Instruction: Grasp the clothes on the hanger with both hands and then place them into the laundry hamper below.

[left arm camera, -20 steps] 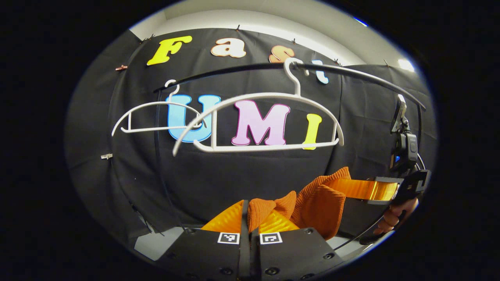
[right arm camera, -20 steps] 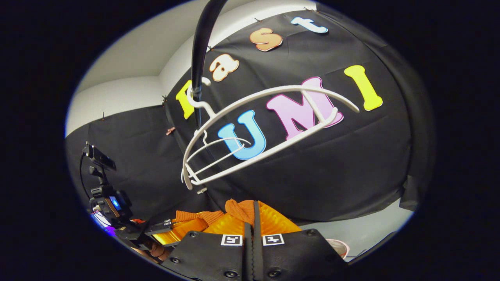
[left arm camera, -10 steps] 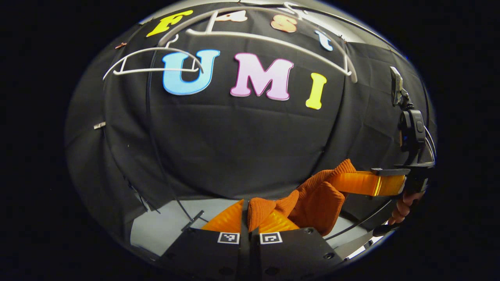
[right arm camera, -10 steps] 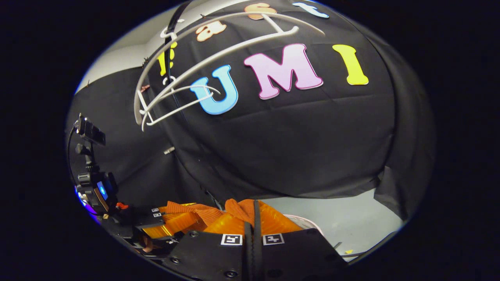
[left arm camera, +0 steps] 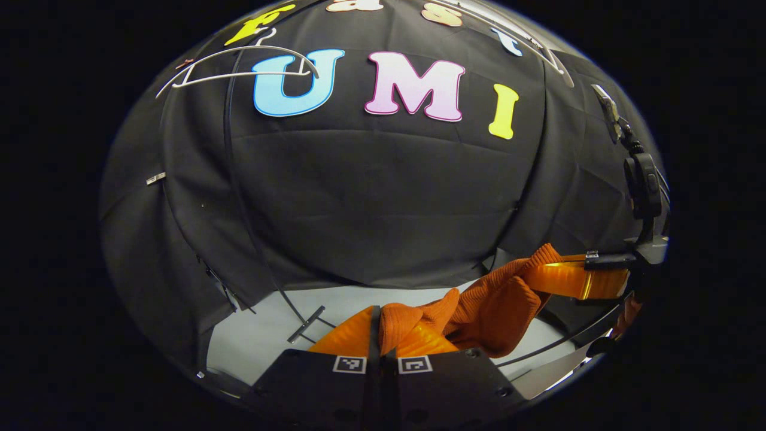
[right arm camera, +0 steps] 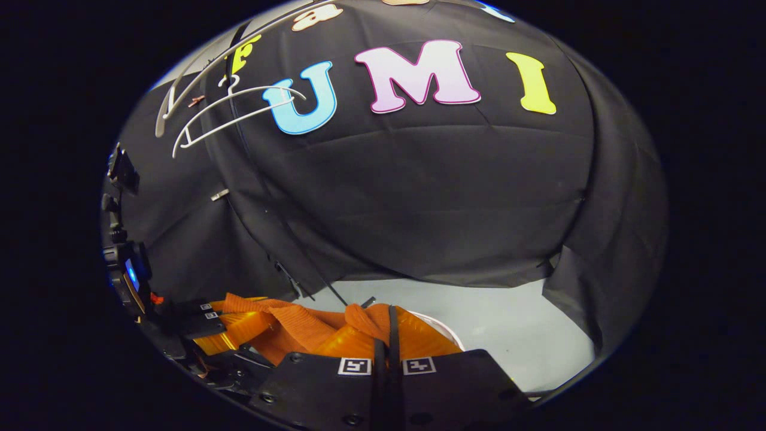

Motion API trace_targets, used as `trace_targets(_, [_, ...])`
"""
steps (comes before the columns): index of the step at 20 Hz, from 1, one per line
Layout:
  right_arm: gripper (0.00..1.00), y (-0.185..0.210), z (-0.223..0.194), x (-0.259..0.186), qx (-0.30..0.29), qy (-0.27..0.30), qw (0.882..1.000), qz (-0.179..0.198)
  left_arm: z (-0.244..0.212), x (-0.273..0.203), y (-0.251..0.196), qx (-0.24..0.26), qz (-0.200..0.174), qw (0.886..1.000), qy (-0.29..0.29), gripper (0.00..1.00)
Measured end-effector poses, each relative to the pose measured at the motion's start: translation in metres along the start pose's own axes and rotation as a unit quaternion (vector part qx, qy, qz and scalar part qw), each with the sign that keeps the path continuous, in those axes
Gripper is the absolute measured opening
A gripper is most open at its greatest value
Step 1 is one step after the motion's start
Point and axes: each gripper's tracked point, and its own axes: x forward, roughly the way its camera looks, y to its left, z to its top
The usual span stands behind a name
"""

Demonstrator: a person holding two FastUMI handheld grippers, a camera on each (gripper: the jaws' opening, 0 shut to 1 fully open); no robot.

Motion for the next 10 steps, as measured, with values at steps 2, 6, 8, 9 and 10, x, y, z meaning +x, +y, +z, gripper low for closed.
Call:
trace_targets(2, [0.01, -0.007, -0.013, 0.005, -0.008, 0.016, 1.0, -0.014, -0.001, 0.006, 0.0, 0.002, 0.002, 1.0, 0.002, 0.11])
trace_targets(6, [0.91, -0.018, -0.026, 0.001, -0.014, 0.017, 0.999, -0.048, 0.013, 0.004, 0.005, 0.014, 0.017, 1.0, -0.018, 0.96])
trace_targets(8, [0.89, -0.019, -0.028, -0.002, -0.005, 0.012, 0.998, -0.059, 0.017, 0.003, 0.005, 0.01, 0.019, 0.999, -0.027, 0.98])
trace_targets(9, [0.92, -0.021, -0.028, -0.006, -0.003, 0.012, 0.998, -0.066, 0.019, 0.0, 0.005, 0.009, 0.02, 0.999, -0.031, 0.98])
trace_targets(10, [0.93, -0.019, -0.028, -0.01, 0.0, 0.011, 0.998, -0.066, 0.017, -0.007, 0.006, 0.007, 0.02, 0.999, -0.035, 0.98])
